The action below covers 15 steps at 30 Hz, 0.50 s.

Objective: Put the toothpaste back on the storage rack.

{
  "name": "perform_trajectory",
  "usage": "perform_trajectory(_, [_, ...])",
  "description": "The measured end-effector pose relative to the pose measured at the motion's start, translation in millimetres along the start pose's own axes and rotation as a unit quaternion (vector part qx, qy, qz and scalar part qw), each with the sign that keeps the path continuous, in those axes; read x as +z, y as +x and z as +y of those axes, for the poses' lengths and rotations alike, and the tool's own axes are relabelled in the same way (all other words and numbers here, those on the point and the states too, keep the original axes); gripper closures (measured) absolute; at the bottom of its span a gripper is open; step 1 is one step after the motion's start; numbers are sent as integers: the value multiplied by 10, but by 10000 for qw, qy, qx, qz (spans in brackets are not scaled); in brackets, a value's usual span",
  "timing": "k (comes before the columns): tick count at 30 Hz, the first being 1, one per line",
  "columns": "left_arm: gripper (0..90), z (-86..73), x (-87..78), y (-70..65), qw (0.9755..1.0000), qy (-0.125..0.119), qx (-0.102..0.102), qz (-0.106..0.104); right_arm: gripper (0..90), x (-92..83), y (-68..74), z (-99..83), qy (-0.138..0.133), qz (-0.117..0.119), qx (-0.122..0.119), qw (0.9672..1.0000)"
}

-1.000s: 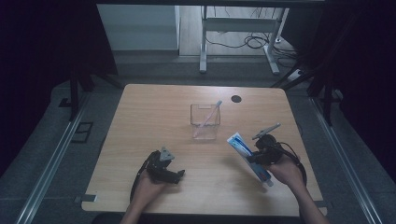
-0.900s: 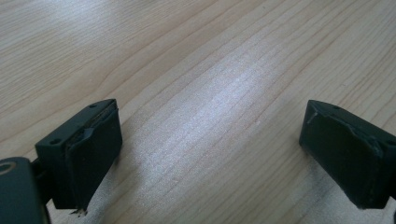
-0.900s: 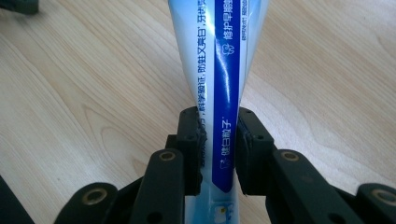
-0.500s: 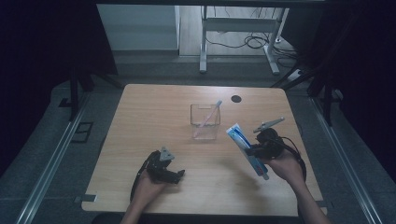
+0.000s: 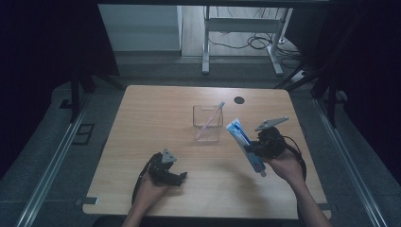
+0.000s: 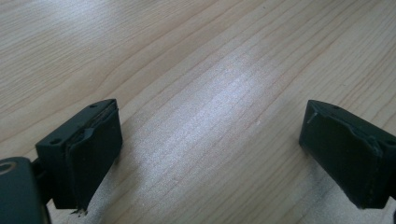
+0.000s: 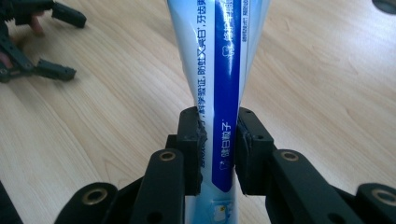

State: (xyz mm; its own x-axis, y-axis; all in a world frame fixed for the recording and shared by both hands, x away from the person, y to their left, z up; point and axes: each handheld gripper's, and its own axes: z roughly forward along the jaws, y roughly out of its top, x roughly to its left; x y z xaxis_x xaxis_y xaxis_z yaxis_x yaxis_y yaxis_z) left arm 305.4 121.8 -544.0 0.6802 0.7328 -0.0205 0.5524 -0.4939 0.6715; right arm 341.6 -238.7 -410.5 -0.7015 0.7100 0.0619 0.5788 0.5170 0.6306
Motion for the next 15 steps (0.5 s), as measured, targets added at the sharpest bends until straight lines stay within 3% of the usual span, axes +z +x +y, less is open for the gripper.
perform_trajectory(15, [61,0,0,0,10000,-1,-2,0,735,15,33,233,-443,-74,-72,9990])
